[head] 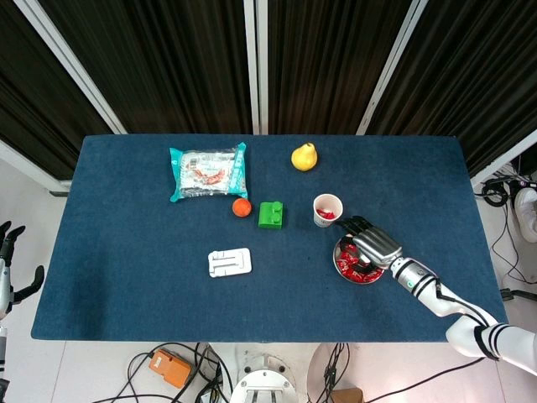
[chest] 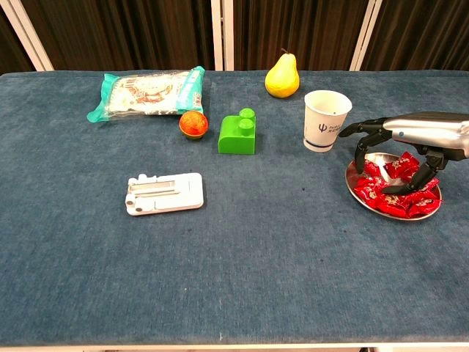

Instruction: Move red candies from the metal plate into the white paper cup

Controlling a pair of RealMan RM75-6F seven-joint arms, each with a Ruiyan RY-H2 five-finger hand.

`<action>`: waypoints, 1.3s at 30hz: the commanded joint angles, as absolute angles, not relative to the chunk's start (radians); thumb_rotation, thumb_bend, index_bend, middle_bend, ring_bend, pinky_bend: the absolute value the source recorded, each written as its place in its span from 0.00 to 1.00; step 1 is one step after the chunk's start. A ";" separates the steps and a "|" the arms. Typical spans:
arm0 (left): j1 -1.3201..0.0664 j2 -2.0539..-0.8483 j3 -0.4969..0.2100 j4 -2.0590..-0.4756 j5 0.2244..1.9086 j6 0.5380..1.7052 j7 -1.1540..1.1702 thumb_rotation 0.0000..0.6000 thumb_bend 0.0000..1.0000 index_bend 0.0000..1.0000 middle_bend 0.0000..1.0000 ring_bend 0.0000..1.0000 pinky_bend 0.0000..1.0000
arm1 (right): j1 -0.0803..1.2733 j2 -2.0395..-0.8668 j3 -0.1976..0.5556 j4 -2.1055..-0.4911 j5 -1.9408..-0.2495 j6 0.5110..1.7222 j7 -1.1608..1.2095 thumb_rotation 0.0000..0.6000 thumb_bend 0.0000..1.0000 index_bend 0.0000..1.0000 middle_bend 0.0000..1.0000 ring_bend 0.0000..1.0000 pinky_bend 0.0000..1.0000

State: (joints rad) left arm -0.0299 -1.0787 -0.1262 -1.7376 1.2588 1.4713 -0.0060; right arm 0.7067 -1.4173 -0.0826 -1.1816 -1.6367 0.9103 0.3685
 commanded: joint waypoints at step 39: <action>-0.028 -1.077 -0.127 -1.738 1.258 1.472 -0.011 1.00 0.35 0.11 0.00 0.00 0.00 | 0.719 -1.399 -0.079 -1.200 -1.608 0.867 0.277 1.00 0.55 0.60 0.09 0.00 0.00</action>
